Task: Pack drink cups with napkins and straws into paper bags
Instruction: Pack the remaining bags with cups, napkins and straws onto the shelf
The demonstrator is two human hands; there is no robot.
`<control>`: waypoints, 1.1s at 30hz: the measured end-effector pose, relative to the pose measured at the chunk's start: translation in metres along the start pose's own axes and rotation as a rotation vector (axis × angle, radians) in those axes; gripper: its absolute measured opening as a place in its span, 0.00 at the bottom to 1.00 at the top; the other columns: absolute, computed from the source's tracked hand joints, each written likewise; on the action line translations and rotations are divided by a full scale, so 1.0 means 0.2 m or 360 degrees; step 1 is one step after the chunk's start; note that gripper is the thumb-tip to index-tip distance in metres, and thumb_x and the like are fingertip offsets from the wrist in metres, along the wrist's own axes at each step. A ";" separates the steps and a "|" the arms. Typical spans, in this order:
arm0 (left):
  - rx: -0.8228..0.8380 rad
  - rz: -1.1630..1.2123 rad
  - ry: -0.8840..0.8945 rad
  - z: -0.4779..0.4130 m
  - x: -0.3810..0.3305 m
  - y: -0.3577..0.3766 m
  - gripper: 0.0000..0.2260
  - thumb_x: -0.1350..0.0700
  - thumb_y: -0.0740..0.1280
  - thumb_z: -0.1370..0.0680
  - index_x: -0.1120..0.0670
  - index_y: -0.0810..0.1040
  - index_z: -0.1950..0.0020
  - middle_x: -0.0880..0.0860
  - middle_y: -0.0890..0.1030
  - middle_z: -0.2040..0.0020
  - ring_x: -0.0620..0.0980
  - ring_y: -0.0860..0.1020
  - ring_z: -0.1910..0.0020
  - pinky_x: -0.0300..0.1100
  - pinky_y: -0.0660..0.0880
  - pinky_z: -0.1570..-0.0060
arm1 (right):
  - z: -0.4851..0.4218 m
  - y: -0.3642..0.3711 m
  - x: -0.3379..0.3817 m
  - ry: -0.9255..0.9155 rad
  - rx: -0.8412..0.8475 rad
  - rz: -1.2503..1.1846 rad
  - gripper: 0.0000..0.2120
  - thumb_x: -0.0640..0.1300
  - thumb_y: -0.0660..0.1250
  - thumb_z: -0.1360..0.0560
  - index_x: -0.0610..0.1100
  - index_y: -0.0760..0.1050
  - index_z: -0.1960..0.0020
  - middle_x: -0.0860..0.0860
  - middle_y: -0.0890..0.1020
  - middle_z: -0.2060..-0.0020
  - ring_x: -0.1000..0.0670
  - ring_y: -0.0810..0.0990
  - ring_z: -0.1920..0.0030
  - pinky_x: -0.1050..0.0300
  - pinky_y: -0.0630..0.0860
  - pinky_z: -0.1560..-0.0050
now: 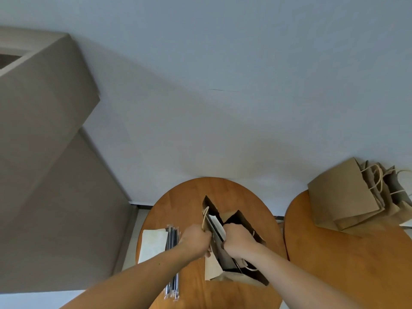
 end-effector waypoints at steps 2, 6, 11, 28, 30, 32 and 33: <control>-0.0044 -0.0015 -0.0008 0.00 0.02 -0.01 0.18 0.55 0.57 0.17 0.59 0.82 0.59 0.54 0.83 0.69 0.47 0.82 0.72 0.37 0.77 0.68 | -0.02 0.05 -0.07 0.0055 0.0137 0.0119 0.07 0.38 0.65 0.22 0.46 0.75 0.46 0.51 0.79 0.55 0.51 0.78 0.56 0.62 0.72 0.63; -0.0046 -0.0126 0.0010 0.03 0.02 -0.01 0.17 0.52 0.58 0.17 0.56 0.81 0.57 0.52 0.83 0.65 0.45 0.83 0.69 0.35 0.80 0.64 | -0.07 0.08 -0.15 0.0108 0.0341 0.0328 0.05 0.38 0.66 0.22 0.46 0.71 0.53 0.51 0.76 0.61 0.52 0.76 0.61 0.63 0.69 0.68; 0.0036 -0.0431 0.0099 0.08 -0.01 0.02 0.14 0.52 0.58 0.17 0.56 0.80 0.55 0.55 0.82 0.61 0.52 0.83 0.62 0.48 0.83 0.55 | -0.23 0.05 -0.13 0.0273 0.0276 0.0232 0.09 0.38 0.66 0.22 0.46 0.70 0.59 0.51 0.75 0.63 0.52 0.75 0.64 0.63 0.67 0.71; -0.0012 -0.0306 0.0059 0.07 0.01 0.02 0.12 0.49 0.58 0.18 0.51 0.76 0.58 0.52 0.79 0.63 0.50 0.82 0.62 0.47 0.82 0.55 | -0.40 0.25 -0.18 0.0488 0.0039 0.0069 0.13 0.48 0.71 0.24 0.50 0.67 0.61 0.54 0.74 0.65 0.53 0.75 0.64 0.61 0.72 0.60; -0.0006 -0.0286 0.0076 0.06 0.02 0.02 0.13 0.49 0.58 0.19 0.53 0.78 0.56 0.52 0.79 0.63 0.51 0.81 0.63 0.49 0.82 0.55 | -0.38 0.25 -0.16 0.0426 0.0007 0.0026 0.14 0.47 0.72 0.25 0.50 0.67 0.61 0.54 0.73 0.65 0.52 0.77 0.60 0.60 0.74 0.58; 0.0003 -0.0267 0.0108 0.06 0.02 0.02 0.12 0.49 0.58 0.19 0.53 0.78 0.55 0.52 0.78 0.63 0.50 0.79 0.64 0.49 0.82 0.55 | -0.36 0.23 -0.13 0.0369 -0.0057 -0.0029 0.10 0.46 0.72 0.26 0.48 0.70 0.55 0.52 0.77 0.58 0.49 0.80 0.52 0.58 0.76 0.55; 0.0008 -0.0263 0.0125 0.05 0.02 0.02 0.12 0.49 0.58 0.19 0.52 0.77 0.56 0.51 0.77 0.64 0.49 0.78 0.65 0.48 0.81 0.56 | -0.34 0.22 -0.12 0.0339 -0.0099 -0.0038 0.09 0.44 0.71 0.25 0.47 0.72 0.50 0.50 0.79 0.54 0.47 0.81 0.49 0.57 0.77 0.53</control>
Point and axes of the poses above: each hand's wrist, its own z-axis away from the middle knuckle, its own y-axis out of the palm, x = y × z, the point moved 2 cm from there along -z, towards the middle knuckle
